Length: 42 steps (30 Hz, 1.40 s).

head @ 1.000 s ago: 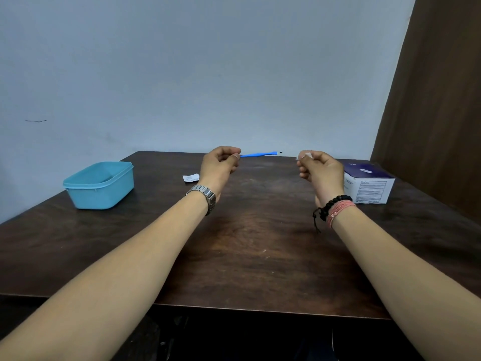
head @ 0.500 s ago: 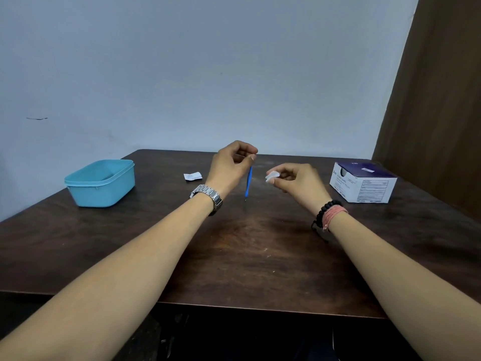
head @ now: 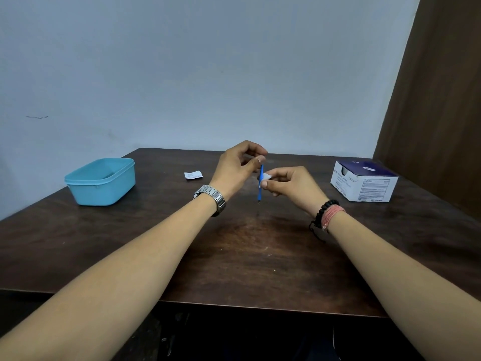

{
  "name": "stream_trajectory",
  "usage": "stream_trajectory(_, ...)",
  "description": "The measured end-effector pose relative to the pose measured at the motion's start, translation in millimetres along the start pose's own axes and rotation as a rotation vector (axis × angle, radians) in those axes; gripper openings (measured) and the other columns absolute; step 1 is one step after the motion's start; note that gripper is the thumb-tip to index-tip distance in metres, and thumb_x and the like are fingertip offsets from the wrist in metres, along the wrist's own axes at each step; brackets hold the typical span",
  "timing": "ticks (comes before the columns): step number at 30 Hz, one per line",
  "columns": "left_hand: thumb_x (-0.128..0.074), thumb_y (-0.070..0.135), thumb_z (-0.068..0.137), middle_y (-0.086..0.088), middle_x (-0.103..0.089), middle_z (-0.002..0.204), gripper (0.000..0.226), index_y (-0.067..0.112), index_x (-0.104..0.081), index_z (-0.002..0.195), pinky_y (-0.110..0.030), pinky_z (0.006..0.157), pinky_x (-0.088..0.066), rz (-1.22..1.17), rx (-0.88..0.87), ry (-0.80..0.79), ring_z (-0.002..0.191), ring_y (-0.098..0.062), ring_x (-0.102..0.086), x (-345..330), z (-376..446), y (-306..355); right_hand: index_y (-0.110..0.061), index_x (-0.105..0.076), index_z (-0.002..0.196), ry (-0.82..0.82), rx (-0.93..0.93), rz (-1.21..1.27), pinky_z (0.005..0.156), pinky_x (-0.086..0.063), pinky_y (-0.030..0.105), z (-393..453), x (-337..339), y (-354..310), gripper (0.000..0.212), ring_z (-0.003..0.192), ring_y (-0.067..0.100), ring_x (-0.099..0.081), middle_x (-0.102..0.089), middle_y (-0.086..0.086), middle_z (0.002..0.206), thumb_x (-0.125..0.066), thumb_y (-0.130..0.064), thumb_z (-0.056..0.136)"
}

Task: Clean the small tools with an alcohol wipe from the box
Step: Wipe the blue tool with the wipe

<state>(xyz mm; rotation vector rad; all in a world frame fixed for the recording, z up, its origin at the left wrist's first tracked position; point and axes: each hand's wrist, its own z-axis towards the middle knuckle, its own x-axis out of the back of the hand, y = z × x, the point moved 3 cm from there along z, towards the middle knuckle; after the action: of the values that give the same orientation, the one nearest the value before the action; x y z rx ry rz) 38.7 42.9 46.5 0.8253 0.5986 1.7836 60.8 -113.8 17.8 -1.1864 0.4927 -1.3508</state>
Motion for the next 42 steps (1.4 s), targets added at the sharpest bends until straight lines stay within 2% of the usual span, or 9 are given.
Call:
stream_trajectory(3,-0.065,0.010,0.090,0.007,-0.065,0.085,0.014,0.024,-0.062,0.088,-0.021,0.071,-0.054,-0.029,-0.003,0.027,0.071,-0.005,-0.066,1,1,-1,-0.006,-0.075,0.098,-0.046,-0.022,-0.015,0.064,-0.050,0.020,0,-4,3,0.015,0.065,0.010,-0.057,-0.073,0.010,0.081,-0.073,-0.012,0.084)
stream_trajectory(9,-0.063,0.008,0.090,0.006,-0.064,0.083,0.015,0.023,-0.062,0.087,-0.029,0.074,-0.057,-0.047,0.006,-0.048,0.072,-0.011,-0.065,-7,-1,-6,-0.012,-0.076,0.090,0.070,0.038,0.030,0.060,-0.049,0.018,1,2,-2,0.006,0.067,0.005,-0.059,-0.074,0.003,0.085,-0.072,-0.014,0.086)
stream_trajectory(15,-0.062,0.006,0.091,0.001,-0.064,0.092,0.011,0.016,-0.063,0.093,-0.022,0.075,-0.053,-0.163,0.040,0.015,0.078,-0.004,-0.064,-1,1,-5,-0.007,-0.077,0.093,-0.044,-0.021,-0.046,0.060,-0.045,0.020,-2,-4,2,0.018,0.069,0.013,-0.053,-0.070,0.008,0.077,-0.073,-0.022,0.085)
stream_trajectory(18,-0.062,0.004,0.091,-0.001,-0.064,0.091,0.010,0.014,-0.063,0.094,-0.020,0.074,-0.053,-0.204,0.073,-0.008,0.079,-0.007,-0.064,-3,0,-6,-0.007,-0.076,0.091,0.018,-0.004,-0.001,0.060,-0.047,0.018,-1,0,-1,0.017,0.068,0.013,-0.052,-0.071,-0.003,0.076,-0.073,-0.022,0.085)
stream_trajectory(21,-0.061,0.002,0.091,0.000,-0.065,0.089,0.013,0.013,-0.064,0.095,-0.022,0.076,-0.054,-0.203,0.070,-0.100,0.083,-0.011,-0.064,-9,-2,-6,-0.007,-0.075,0.087,0.041,0.016,0.030,0.059,-0.047,0.019,0,2,-4,0.013,0.065,0.011,-0.052,-0.067,0.000,0.072,-0.071,-0.019,0.087)
stream_trajectory(26,-0.059,0.015,0.095,-0.003,-0.067,0.106,0.022,0.012,-0.061,0.116,-0.021,0.077,-0.055,-0.160,0.147,-0.188,0.096,-0.011,-0.064,-14,-5,-8,-0.011,-0.071,0.083,0.169,0.022,0.210,0.054,-0.045,0.019,1,7,-8,0.006,0.055,0.006,-0.051,-0.063,-0.001,0.065,-0.069,-0.013,0.088)
stream_trajectory(31,-0.066,0.014,0.089,-0.004,-0.070,0.083,0.012,0.011,-0.068,0.101,-0.034,0.081,-0.054,-0.009,0.193,-0.312,0.080,-0.015,-0.064,-19,-8,-18,-0.006,-0.072,0.088,0.262,0.005,0.316,0.054,-0.045,0.018,2,15,-8,0.008,0.054,0.007,-0.050,-0.062,-0.004,0.059,-0.068,-0.013,0.089)
stream_trajectory(37,-0.060,0.011,0.093,0.001,-0.071,0.081,0.012,0.016,-0.071,0.098,-0.022,0.076,-0.052,0.074,0.179,-0.360,0.072,-0.004,-0.063,-17,-8,-18,-0.009,-0.072,0.083,0.345,0.026,0.372,0.054,-0.045,0.018,3,24,-10,0.009,0.057,0.007,-0.049,-0.060,0.001,0.067,-0.068,-0.014,0.089)
stream_trajectory(42,-0.056,0.012,0.096,0.003,-0.071,0.084,0.015,0.019,-0.069,0.099,-0.019,0.074,-0.051,0.113,0.123,-0.318,0.072,-0.002,-0.064,-15,-7,-17,-0.009,-0.074,0.089,0.207,-0.023,0.330,0.056,-0.044,0.019,2,11,-5,0.010,0.057,0.008,-0.050,-0.062,0.000,0.066,-0.066,-0.014,0.091)
